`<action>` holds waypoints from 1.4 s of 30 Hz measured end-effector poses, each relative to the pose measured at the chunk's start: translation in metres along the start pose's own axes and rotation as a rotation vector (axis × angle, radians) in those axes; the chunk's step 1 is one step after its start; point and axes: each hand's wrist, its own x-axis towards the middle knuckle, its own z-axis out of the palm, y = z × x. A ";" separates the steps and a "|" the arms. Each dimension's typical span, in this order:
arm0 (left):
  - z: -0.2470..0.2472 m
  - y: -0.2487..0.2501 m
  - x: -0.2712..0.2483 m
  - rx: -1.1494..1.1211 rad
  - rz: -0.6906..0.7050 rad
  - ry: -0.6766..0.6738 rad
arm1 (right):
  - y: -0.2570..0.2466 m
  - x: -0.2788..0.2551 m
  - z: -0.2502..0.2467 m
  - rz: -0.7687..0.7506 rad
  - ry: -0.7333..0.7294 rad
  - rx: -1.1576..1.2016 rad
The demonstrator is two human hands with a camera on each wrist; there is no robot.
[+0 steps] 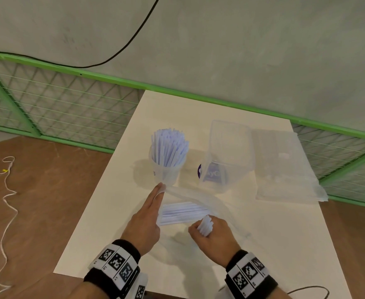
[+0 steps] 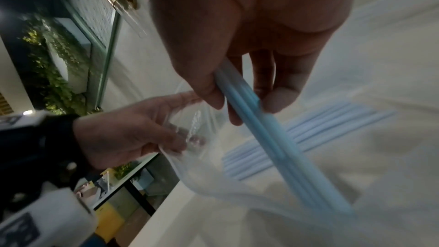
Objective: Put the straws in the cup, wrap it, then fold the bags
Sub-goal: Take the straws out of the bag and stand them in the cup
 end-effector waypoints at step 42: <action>-0.001 -0.006 -0.011 -0.020 -0.005 -0.027 | -0.130 0.134 -0.045 -0.654 0.267 -0.454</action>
